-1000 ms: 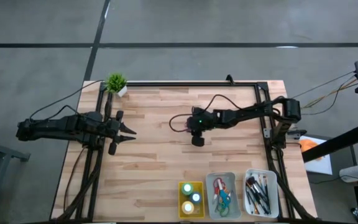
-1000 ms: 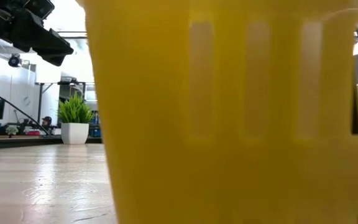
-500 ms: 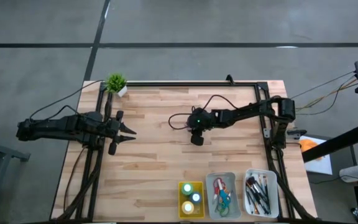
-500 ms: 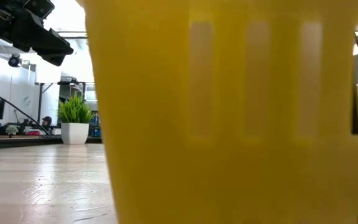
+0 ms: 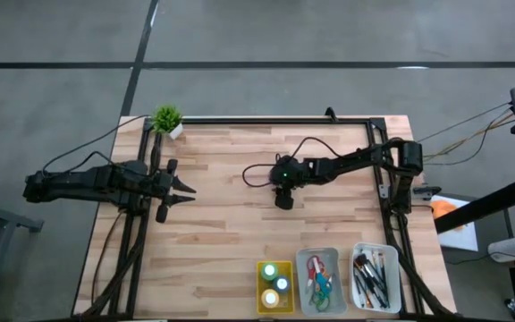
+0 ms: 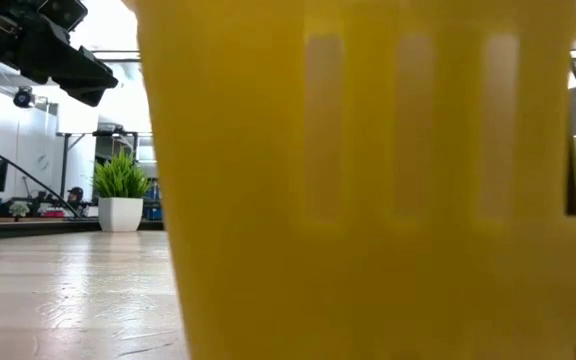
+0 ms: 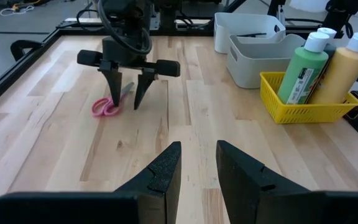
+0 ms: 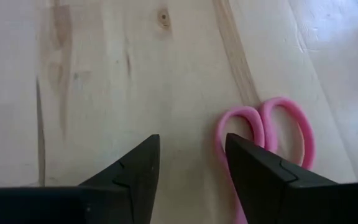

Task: Pick & Place Paint Supplies
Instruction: Put the pink scissors into the gray bin

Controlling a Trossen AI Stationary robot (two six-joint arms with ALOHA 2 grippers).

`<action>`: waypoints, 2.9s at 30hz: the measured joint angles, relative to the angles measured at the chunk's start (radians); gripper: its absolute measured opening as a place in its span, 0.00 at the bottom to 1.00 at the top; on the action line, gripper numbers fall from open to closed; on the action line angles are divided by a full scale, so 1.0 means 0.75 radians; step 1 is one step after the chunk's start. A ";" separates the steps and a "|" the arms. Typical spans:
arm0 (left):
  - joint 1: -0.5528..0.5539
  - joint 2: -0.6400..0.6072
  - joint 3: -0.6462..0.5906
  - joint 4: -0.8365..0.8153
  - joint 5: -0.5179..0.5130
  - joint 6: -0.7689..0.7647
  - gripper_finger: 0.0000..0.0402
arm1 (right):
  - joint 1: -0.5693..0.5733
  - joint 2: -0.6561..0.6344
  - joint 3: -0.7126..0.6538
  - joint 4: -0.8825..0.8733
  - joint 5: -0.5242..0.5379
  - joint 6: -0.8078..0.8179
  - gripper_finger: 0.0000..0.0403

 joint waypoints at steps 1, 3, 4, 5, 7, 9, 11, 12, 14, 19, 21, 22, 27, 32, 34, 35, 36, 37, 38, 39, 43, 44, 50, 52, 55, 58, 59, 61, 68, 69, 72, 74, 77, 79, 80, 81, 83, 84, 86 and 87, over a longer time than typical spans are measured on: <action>0.000 0.000 0.000 0.000 0.000 0.000 0.26 | 0.000 0.000 -0.002 0.002 0.000 0.000 0.45; 0.000 0.000 0.000 0.000 0.000 0.000 0.26 | -0.001 0.000 -0.005 0.001 0.000 0.000 0.45; 0.000 0.000 0.000 0.000 0.000 0.000 0.26 | -0.001 0.000 -0.008 0.001 0.000 0.000 0.45; 0.000 0.000 0.000 0.001 0.000 0.000 0.26 | -0.002 0.000 -0.009 0.000 0.000 0.000 0.45; 0.000 0.000 0.000 0.000 0.000 0.000 0.26 | -0.002 0.000 -0.012 -0.017 0.000 -0.001 0.45; 0.000 0.000 0.000 0.001 0.000 0.000 0.26 | -0.001 -0.001 -0.011 -0.052 -0.002 -0.001 0.45; 0.000 0.000 0.000 0.001 0.000 -0.001 0.26 | -0.001 -0.003 -0.008 -0.086 -0.005 0.001 0.45; 0.000 0.000 0.000 0.001 0.000 -0.001 0.26 | -0.001 -0.004 -0.008 -0.101 -0.005 0.001 0.45; 0.000 0.000 0.000 0.001 0.000 -0.001 0.26 | 0.000 -0.005 -0.008 -0.114 -0.006 0.001 0.45; 0.000 0.000 0.000 0.001 0.000 -0.005 0.26 | 0.000 -0.010 -0.009 -0.126 -0.006 0.002 0.45; 0.000 0.000 0.000 0.001 0.000 -0.005 0.26 | 0.000 -0.010 -0.010 -0.130 -0.006 0.001 0.45; 0.000 0.000 0.000 0.001 0.000 -0.005 0.26 | 0.000 -0.010 -0.010 -0.131 -0.006 -0.002 0.45; 0.000 0.000 0.000 0.001 0.000 -0.004 0.26 | 0.000 -0.009 -0.011 -0.135 -0.007 -0.022 0.41; 0.000 0.000 0.000 0.001 0.000 -0.004 0.26 | 0.002 -0.007 -0.012 -0.136 -0.016 -0.060 0.23; 0.000 0.000 0.000 0.001 0.000 -0.004 0.26 | 0.003 -0.007 -0.012 -0.138 -0.017 -0.061 0.15; 0.000 0.000 0.000 0.001 0.000 -0.004 0.26 | 0.004 -0.007 -0.012 -0.140 -0.017 -0.062 0.12; 0.000 0.000 0.000 0.001 0.000 -0.004 0.26 | 0.004 -0.007 -0.012 -0.141 -0.017 -0.062 0.09; 0.000 0.000 0.000 0.001 0.000 -0.004 0.26 | 0.003 -0.007 -0.012 -0.142 -0.016 -0.063 0.06; 0.000 0.000 0.000 0.001 0.000 -0.004 0.26 | 0.003 -0.007 -0.013 -0.142 -0.015 -0.066 0.04; 0.000 0.000 0.000 0.001 0.000 -0.004 0.26 | 0.003 -0.007 -0.013 -0.142 -0.014 -0.070 0.04; 0.000 0.000 0.000 0.001 0.000 -0.004 0.26 | 0.004 -0.007 -0.013 -0.141 -0.010 -0.072 0.04; 0.000 0.000 0.000 0.001 0.000 -0.004 0.26 | 0.004 -0.007 -0.013 -0.141 -0.010 -0.071 0.04; 0.001 0.000 0.000 0.001 0.000 -0.001 0.26 | 0.003 -0.008 -0.013 -0.141 -0.005 -0.071 0.04; 0.000 0.000 0.000 0.001 0.000 0.001 0.26 | 0.004 -0.013 -0.014 -0.139 -0.005 -0.071 0.04; 0.001 0.000 0.000 0.001 0.000 0.001 0.26 | 0.004 -0.033 -0.017 -0.150 0.007 -0.066 0.04; 0.001 0.000 0.000 0.001 0.000 0.001 0.26 | 0.014 -0.064 -0.022 -0.177 0.059 -0.068 0.04; 0.001 0.000 0.000 0.001 0.000 0.000 0.26 | 0.020 -0.080 -0.022 -0.182 0.077 -0.070 0.04; 0.001 0.000 0.000 0.000 0.000 0.000 0.26 | 0.038 -0.115 -0.021 -0.187 0.129 -0.071 0.04; 0.001 0.000 0.001 0.000 0.000 0.000 0.26 | 0.142 -0.264 -0.019 -0.288 0.335 -0.070 0.04; 0.001 0.000 0.001 -0.001 0.000 0.000 0.26 | 0.162 -0.290 -0.017 -0.311 0.352 -0.067 0.04; 0.001 0.002 0.001 -0.001 0.000 0.000 0.26 | 0.222 -0.376 -0.017 -0.407 0.366 -0.016 0.04; 0.001 0.002 0.001 0.000 0.000 0.000 0.26 | 0.266 -0.445 -0.017 -0.467 0.395 0.048 0.04; 0.001 0.002 0.001 -0.001 0.000 -0.001 0.26 | 0.339 -0.548 -0.016 -0.562 0.420 0.114 0.04; 0.001 0.002 0.001 -0.001 0.000 -0.001 0.26 | 0.392 -0.611 -0.017 -0.628 0.420 0.157 0.04; 0.001 0.002 0.001 -0.001 0.000 -0.001 0.26 | 0.421 -0.644 -0.016 -0.651 0.419 0.184 0.04; 0.001 0.002 0.001 -0.001 0.000 -0.001 0.26 | 0.450 -0.674 -0.016 -0.679 0.419 0.215 0.04; 0.001 0.002 0.001 -0.001 0.000 -0.002 0.26 | 0.510 -0.729 -0.016 -0.721 0.419 0.273 0.04; 0.001 0.002 0.001 -0.001 0.000 -0.005 0.26 | 0.542 -0.753 -0.016 -0.737 0.419 0.292 0.04; 0.001 0.002 0.001 -0.001 0.000 -0.005 0.26 | 0.608 -0.791 -0.016 -0.764 0.419 0.316 0.04; 0.001 0.002 0.001 -0.001 0.000 -0.005 0.26 | 0.642 -0.809 -0.016 -0.767 0.418 0.329 0.04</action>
